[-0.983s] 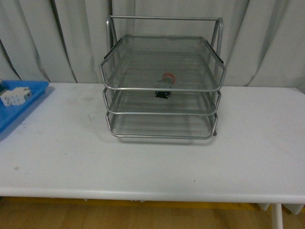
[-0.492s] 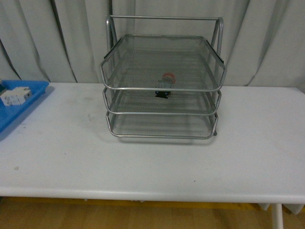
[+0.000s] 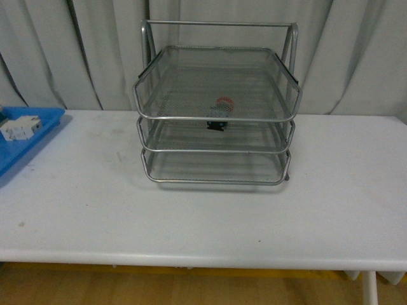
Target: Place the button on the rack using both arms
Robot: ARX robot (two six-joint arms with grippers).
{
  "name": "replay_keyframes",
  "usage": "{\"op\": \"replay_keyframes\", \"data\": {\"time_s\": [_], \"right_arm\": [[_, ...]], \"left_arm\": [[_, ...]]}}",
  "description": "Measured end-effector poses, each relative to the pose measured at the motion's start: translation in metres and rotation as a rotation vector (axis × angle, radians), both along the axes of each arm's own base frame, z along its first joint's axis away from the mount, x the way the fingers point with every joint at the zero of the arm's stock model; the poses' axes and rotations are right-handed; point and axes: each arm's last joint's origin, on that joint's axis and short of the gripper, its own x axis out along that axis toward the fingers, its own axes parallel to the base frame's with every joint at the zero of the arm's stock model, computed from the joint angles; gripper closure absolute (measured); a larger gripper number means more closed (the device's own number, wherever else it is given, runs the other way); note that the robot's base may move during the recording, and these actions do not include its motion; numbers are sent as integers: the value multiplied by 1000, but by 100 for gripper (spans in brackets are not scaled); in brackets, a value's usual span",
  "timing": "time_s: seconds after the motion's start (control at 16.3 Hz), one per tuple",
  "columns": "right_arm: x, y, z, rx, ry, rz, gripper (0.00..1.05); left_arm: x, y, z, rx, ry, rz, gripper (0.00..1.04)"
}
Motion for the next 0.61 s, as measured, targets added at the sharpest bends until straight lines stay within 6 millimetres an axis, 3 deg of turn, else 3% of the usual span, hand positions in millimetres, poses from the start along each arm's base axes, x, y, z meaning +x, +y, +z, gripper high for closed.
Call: {"op": "replay_keyframes", "data": {"time_s": [0.12,0.37,0.43,0.61], "right_arm": [[-10,0,1,0,-26,0,103],[-10,0,-2,0,-3,0,103],[-10,0,-2,-1,-3,0,97],[-10,0,-2,-1,-3,0,61]], "left_arm": [[0,0,0,0,0,0,7],[0,0,0,0,-1,0,7],[0,0,0,0,0,0,7],[0,0,0,0,0,0,7]]}}
